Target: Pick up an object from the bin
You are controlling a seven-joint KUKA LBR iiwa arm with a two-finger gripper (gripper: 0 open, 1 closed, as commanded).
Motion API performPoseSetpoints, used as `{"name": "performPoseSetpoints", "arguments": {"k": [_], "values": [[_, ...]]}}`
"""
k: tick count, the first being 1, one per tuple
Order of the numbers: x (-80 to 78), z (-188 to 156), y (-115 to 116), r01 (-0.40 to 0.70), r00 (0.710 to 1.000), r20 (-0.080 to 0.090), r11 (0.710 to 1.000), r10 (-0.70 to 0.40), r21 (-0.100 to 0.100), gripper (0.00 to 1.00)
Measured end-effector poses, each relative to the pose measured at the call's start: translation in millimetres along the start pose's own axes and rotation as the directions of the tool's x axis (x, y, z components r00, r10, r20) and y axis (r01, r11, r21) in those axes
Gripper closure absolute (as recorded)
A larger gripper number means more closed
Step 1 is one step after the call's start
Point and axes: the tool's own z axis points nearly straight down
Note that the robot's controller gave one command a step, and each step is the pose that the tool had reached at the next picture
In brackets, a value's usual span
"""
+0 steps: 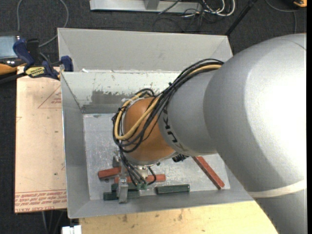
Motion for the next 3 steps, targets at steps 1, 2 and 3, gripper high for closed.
{"name": "performPoseSetpoints", "arguments": {"k": [1,2,3], "values": [[7.7,-33,-3,-0.168,0.986,0.004,0.986,0.168,-0.002,0.0],[11.7,-35,-11,-0.152,0.988,0.002,0.988,0.152,0.0,0.0],[8.6,-5,17,0.035,0.999,0.016,0.999,-0.035,-0.003,0.0]]}}
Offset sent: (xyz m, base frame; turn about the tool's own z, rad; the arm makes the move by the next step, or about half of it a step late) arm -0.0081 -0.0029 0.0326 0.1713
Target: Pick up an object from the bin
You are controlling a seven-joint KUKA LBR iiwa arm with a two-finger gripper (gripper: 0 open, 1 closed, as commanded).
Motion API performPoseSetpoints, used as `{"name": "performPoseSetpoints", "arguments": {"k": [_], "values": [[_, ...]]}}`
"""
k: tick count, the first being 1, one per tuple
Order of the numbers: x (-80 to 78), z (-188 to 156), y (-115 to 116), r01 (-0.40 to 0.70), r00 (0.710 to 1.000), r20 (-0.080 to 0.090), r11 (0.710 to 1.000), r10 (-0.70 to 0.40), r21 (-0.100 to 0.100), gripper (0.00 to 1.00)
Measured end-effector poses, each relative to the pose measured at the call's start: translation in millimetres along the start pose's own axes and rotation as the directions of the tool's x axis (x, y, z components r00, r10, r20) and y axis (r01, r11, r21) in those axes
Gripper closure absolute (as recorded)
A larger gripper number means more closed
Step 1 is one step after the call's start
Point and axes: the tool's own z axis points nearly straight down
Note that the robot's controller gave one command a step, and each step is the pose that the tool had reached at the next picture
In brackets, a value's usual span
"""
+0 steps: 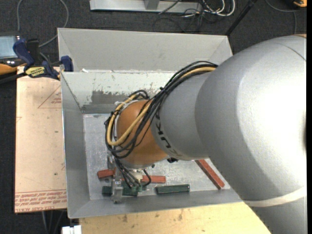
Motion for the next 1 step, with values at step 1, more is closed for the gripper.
{"name": "performPoseSetpoints", "arguments": {"k": [1], "values": [[-2.6,-1.2,0.3,-0.002,1.0,-0.005,1.0,0.002,0.001,0.0]]}}
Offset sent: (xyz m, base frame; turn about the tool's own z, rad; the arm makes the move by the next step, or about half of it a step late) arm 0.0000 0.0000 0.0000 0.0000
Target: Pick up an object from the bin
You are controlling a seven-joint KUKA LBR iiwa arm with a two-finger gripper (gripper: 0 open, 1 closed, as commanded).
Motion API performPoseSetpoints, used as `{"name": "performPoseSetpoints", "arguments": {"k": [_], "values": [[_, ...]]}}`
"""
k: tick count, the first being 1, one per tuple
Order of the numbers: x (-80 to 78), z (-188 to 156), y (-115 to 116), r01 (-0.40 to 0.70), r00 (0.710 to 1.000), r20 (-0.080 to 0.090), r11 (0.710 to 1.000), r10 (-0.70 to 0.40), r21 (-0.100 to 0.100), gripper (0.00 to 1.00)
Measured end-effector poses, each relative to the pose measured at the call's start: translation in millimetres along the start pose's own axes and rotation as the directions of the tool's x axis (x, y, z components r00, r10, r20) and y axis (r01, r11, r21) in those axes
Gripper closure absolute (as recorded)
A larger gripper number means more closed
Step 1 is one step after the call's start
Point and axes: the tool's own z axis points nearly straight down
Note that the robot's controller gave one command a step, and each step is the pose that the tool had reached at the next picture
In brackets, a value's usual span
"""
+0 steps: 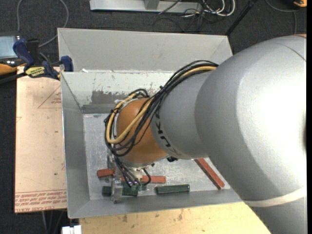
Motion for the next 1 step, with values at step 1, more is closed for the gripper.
{"name": "performPoseSetpoints", "arguments": {"k": [1], "values": [[-2.0,-2.5,0.3,-0.001,1.0,0.005,1.0,0.001,-0.003,1.0]]}}
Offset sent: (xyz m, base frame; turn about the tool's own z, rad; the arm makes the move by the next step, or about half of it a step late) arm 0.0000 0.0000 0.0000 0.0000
